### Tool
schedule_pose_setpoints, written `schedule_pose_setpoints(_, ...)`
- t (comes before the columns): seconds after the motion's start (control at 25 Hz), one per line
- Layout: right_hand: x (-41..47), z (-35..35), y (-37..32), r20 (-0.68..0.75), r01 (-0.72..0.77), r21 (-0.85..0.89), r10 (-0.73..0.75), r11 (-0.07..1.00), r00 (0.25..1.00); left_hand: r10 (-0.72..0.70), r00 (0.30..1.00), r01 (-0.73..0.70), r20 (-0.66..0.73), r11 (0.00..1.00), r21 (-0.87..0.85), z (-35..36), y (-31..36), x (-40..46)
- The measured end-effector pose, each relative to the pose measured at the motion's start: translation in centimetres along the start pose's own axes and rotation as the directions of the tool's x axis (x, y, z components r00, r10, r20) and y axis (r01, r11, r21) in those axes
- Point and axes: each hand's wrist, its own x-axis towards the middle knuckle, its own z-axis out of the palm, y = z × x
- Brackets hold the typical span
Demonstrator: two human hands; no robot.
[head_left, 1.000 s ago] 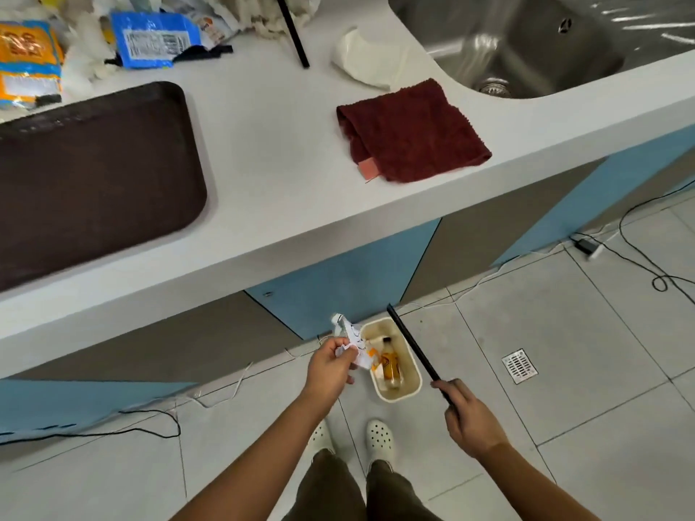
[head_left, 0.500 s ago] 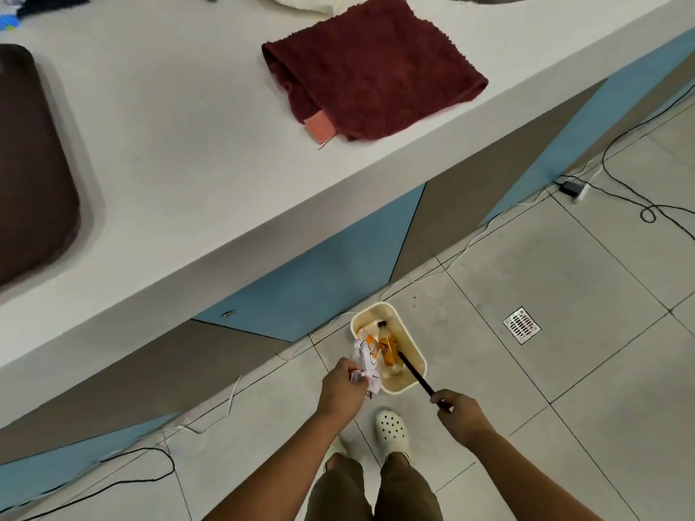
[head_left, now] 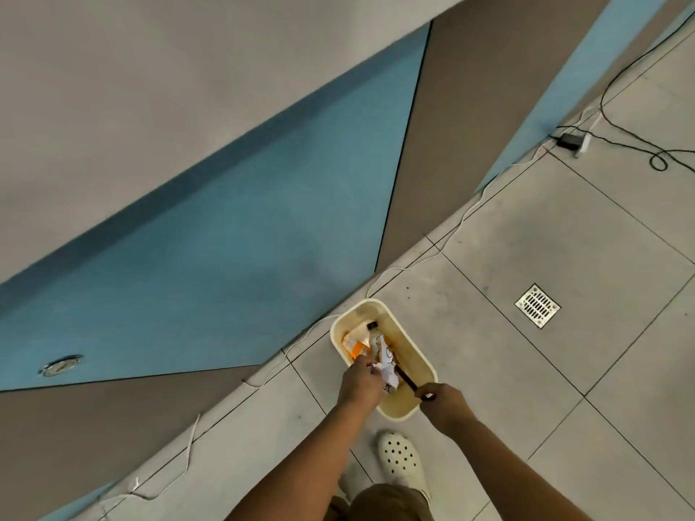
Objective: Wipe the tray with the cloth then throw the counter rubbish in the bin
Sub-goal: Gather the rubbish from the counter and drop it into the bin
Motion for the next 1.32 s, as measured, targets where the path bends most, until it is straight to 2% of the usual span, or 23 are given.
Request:
schedule_pose_setpoints(0.12,3.2,0.8,-0.4,0.008,0.023,-0.008,-0.023,1.0,1.0,-0.06,0.998,0.059,0.028,0.998,0.033,1.3,-0.5,4.3)
schedule_pose_setpoints(0.28,4.6,1.5,-0.9,0.023,0.059,0.074,-0.061,0.995,0.998,-0.152,0.965,0.174,0.213,0.981,-0.088,1.1,-1.7,6.9)
schedule_pose_setpoints(0.36,3.4,1.6,-0.2,-0.035,0.025,0.044,-0.023,0.999,0.999,-0.136,0.977,0.134,0.164,0.991,0.022,0.3,-2.7,5.9)
schedule_pose_setpoints(0.44,0.3,1.2,0.7,-0.044,0.002,0.015,-0.001,1.0,0.999,-0.161,0.983,0.159,0.091,0.987,0.026,-0.9,-3.5,3.1)
schedule_pose_setpoints(0.56,-6.2,-0.1,0.4,-0.003,0.033,0.001,-0.033,0.999,0.999,-0.209,0.971,0.225,0.116,0.961,-0.159,-3.0,-3.0,-3.8)
schedule_pose_setpoints(0.64,-10.5,-1.6,-1.2,-0.001,0.109,0.004,-0.109,0.994,0.994,-0.192,0.972,0.219,0.131,0.947,-0.235,-5.0,-1.3,-8.8)
schedule_pose_setpoints(0.76,-16.0,-4.5,-5.2,-0.038,0.252,0.08,-0.25,0.964,0.968,-0.107,0.99,0.131,0.088,0.934,-0.331,-8.4,2.7,-15.4)
schedule_pose_setpoints(0.88,-22.0,-8.5,-10.9,-0.108,0.426,0.15,-0.413,0.892,0.904,0.024,1.0,-0.024,-0.006,0.911,-0.412,-12.2,7.4,-22.1)
schedule_pose_setpoints(1.0,-27.4,-12.8,-17.0,-0.164,0.63,0.103,-0.612,0.77,0.774,0.16,0.98,-0.197,-0.116,0.851,-0.486,-15.9,12.0,-28.2)
schedule_pose_setpoints(1.2,-33.7,-18.9,-24.9,-0.231,0.835,0.022,-0.809,0.551,0.54,0.32,0.889,-0.452,-0.327,0.728,-0.515,-21.1,17.3,-36.1)
schedule_pose_setpoints(1.32,-35.7,-20.6,-27.5,-0.252,0.886,0.016,-0.855,0.464,0.453,0.335,0.833,-0.543,-0.439,0.646,-0.537,-23.8,19.0,-38.4)
